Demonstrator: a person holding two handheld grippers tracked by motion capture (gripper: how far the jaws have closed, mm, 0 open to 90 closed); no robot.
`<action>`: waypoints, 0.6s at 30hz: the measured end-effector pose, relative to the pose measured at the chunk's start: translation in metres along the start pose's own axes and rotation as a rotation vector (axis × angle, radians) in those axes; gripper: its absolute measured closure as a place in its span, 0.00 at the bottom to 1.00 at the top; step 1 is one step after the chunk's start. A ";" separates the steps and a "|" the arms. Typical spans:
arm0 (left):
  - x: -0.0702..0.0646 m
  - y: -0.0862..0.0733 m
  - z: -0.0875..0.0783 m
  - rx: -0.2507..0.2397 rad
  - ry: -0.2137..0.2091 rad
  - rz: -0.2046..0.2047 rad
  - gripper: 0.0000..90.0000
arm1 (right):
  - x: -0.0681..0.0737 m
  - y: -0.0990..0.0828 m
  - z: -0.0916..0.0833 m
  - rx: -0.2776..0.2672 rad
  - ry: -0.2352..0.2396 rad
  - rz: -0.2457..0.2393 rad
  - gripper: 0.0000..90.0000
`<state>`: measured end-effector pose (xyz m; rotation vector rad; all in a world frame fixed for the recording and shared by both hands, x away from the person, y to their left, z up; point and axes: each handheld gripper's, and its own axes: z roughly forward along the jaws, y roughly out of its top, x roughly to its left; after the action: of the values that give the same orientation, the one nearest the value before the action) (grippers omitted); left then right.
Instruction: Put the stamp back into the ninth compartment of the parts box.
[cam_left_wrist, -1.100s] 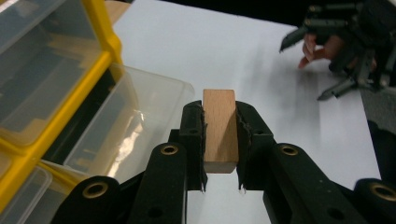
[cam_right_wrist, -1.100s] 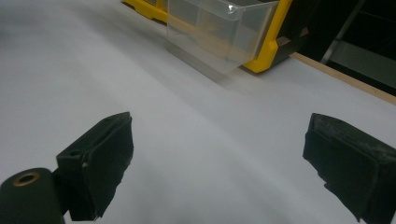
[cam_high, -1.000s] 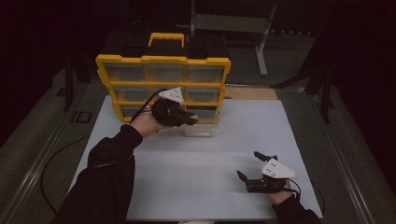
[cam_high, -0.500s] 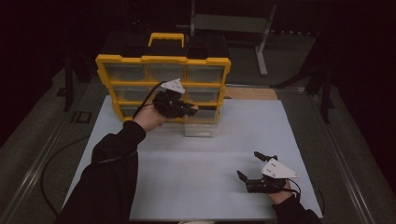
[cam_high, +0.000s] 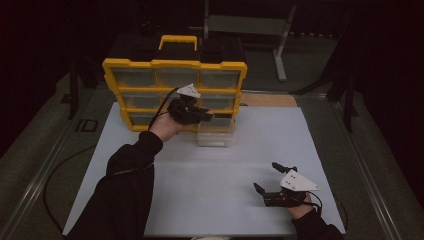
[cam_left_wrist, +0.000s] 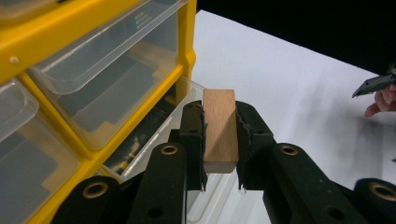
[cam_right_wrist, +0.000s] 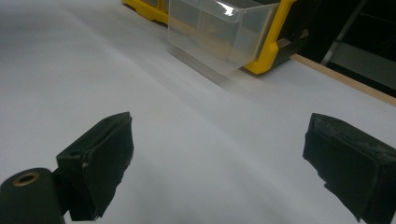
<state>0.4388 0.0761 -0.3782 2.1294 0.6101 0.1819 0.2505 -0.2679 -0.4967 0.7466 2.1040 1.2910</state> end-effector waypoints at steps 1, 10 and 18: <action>0.001 -0.001 0.001 0.001 -0.005 -0.006 0.84 | 0.000 0.000 0.000 0.000 -0.001 0.001 0.10; 0.003 -0.008 0.014 0.019 0.002 -0.024 0.84 | 0.000 0.000 0.000 -0.002 -0.002 0.001 0.10; 0.005 -0.015 0.024 0.035 0.017 -0.043 0.84 | 0.000 0.000 0.000 0.000 -0.002 0.001 0.10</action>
<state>0.4463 0.0687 -0.4049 2.1480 0.6735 0.1668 0.2502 -0.2683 -0.4965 0.7490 2.1026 1.2901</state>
